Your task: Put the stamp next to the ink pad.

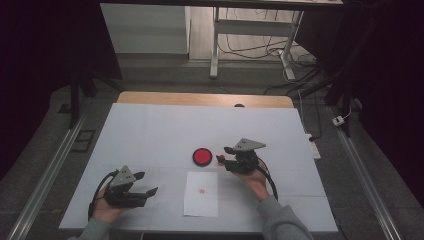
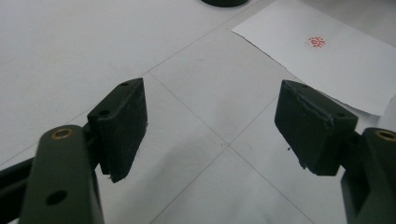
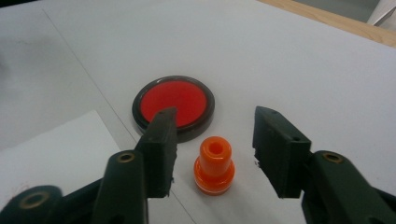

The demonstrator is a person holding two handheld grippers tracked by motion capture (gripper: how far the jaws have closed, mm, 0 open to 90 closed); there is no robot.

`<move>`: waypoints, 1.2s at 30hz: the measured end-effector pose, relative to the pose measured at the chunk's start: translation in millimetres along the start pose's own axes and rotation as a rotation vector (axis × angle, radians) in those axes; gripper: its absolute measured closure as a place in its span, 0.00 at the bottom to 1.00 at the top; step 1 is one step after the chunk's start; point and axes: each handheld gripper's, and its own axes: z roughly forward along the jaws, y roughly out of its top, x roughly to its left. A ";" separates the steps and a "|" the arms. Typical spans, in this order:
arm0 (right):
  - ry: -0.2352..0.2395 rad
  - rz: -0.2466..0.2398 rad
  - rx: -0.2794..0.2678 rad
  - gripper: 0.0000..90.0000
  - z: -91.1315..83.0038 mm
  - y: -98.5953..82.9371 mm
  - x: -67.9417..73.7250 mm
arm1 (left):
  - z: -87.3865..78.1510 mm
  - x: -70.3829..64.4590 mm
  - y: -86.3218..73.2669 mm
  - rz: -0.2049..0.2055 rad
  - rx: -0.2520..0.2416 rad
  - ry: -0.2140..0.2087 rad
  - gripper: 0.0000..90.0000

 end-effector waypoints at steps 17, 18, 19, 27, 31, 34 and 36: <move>0.030 -0.039 -0.025 0.48 -27.9 4.0 2.7 | 1.5 4.3 1.9 -0.025 -0.006 0.007 0.29; 0.028 -0.043 -0.023 0.48 -30.5 3.8 2.8 | 1.3 4.3 1.8 -0.026 -0.007 0.006 0.29; 0.025 -0.042 -0.027 0.48 -33.2 3.2 2.8 | 1.1 4.3 1.7 -0.026 -0.007 0.007 0.29; -0.032 -0.032 -0.047 0.48 -62.6 -3.2 -0.5 | -0.2 5.3 0.9 -0.027 -0.014 0.003 0.29; -0.057 -0.028 -0.057 0.47 -78.8 -9.0 -2.2 | 0.1 4.3 1.2 -0.025 -0.015 -0.001 0.29; -0.069 -0.035 -0.054 0.47 -90.2 -15.3 -2.8 | 0.6 2.3 1.6 -0.020 -0.011 -0.002 0.28; -0.076 -0.037 -0.050 0.47 -97.9 -20.7 -3.1 | 0.7 0.9 2.1 -0.018 -0.012 -0.003 0.29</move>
